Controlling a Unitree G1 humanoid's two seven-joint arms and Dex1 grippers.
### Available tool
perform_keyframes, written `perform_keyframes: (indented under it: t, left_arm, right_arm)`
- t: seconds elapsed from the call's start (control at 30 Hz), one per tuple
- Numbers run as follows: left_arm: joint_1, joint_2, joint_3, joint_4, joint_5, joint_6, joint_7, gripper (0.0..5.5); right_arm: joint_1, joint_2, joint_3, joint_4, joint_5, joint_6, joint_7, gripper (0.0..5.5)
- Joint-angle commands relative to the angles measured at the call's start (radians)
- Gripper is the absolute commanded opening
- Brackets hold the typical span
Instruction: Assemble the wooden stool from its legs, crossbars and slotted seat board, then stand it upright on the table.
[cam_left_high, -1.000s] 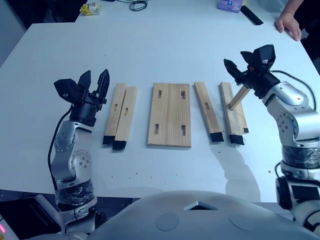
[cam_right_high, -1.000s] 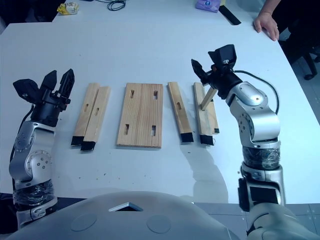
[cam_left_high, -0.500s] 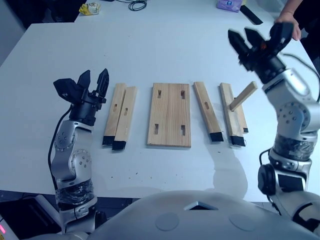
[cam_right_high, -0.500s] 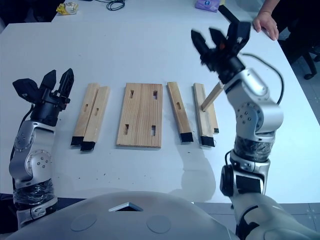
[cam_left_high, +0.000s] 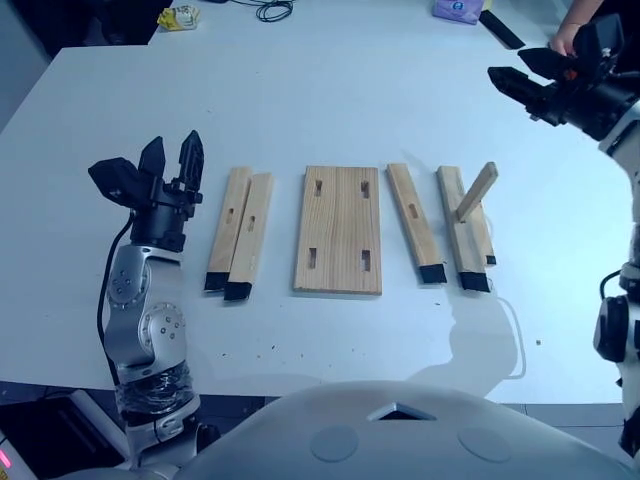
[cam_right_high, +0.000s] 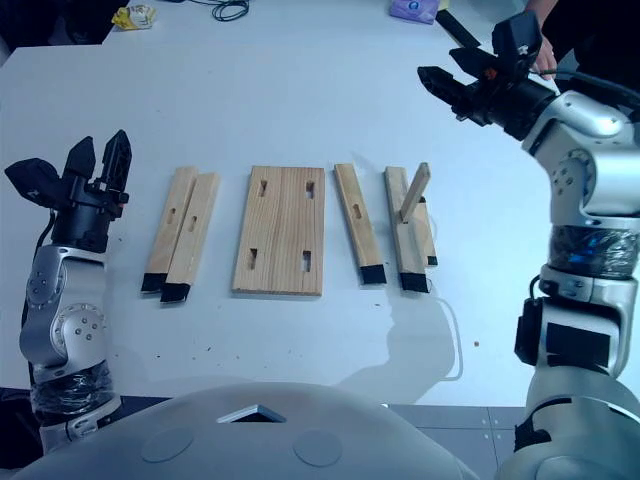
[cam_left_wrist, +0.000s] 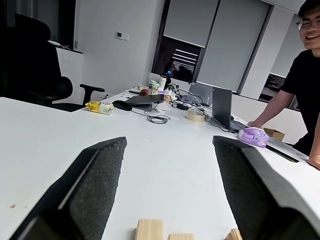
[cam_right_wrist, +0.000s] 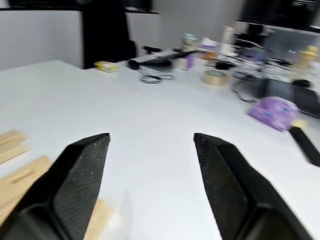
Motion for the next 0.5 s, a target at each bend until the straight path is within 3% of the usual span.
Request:
perform_keyframes:
  t: [0.03, 0.2, 0.37, 0.5]
  left_arm:
    - [0.000, 0.001, 0.010, 0.018, 0.002, -0.011, 0.005, 3.21]
    - [0.031, -0.007, 0.028, -0.001, -0.004, -0.017, 0.020, 3.21]
    - [0.074, -0.036, 0.030, -0.015, 0.003, -0.040, 0.038, 3.21]
    - [0.088, -0.049, 0.022, -0.015, 0.008, -0.049, 0.039, 3.21]
  right_arm:
    - [-0.017, -0.111, 0.067, 0.073, -0.084, 0.009, 0.081, 3.09]
    - [-0.025, -0.267, 0.211, 0.138, -0.202, 0.001, 0.269, 3.09]
    - [-0.090, -0.317, 0.297, 0.181, -0.241, -0.047, 0.480, 3.09]
    - [-0.058, -0.371, 0.344, 0.218, -0.300, -0.233, 0.651, 3.09]
